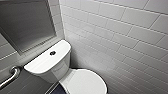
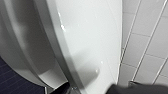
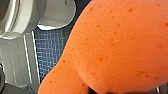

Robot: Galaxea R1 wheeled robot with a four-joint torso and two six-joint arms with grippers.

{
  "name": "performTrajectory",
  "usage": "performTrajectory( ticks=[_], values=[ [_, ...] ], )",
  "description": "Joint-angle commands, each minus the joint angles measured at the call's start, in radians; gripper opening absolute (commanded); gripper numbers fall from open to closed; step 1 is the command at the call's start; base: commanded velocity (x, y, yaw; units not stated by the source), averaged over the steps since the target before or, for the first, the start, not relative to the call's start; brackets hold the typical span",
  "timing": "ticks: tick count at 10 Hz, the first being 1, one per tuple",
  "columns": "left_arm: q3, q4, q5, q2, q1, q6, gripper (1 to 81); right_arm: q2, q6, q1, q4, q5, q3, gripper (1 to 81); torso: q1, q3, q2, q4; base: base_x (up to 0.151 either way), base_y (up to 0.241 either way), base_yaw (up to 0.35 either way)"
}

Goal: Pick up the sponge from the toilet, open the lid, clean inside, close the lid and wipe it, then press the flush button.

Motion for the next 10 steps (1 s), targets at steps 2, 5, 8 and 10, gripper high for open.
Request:
performTrajectory(
  ticks=[2, 5, 8, 10],
  values=[
    [0.091, 0.027, -0.214, -0.012, -0.185, 0.014, 81.1, -0.046, 0.000, 0.010, -0.018, -0.028, 0.002, 1.0, 0.000, 0.029, 0.000, 0.000, 0.000, 0.000, 0.000],
    [0.159, -0.038, -0.220, -0.063, -0.185, -0.039, 81.1, -0.043, 0.003, 0.010, -0.017, -0.028, 0.002, 1.0, 0.000, 0.055, -0.001, 0.000, 0.000, 0.000, 0.000],
    [0.252, -0.128, -0.331, -0.157, -0.186, -0.105, 81.1, -0.040, 0.003, 0.011, -0.018, -0.028, 0.008, 1.0, 0.000, 0.053, -0.001, 0.000, 0.000, 0.000, 0.000],
    [0.286, -0.186, -0.442, -0.238, -0.185, -0.125, 81.1, -0.040, 0.003, 0.008, -0.021, -0.030, 0.013, 1.0, 0.000, 0.053, -0.001, 0.000, 0.000, 0.000, 0.000]
  ],
)
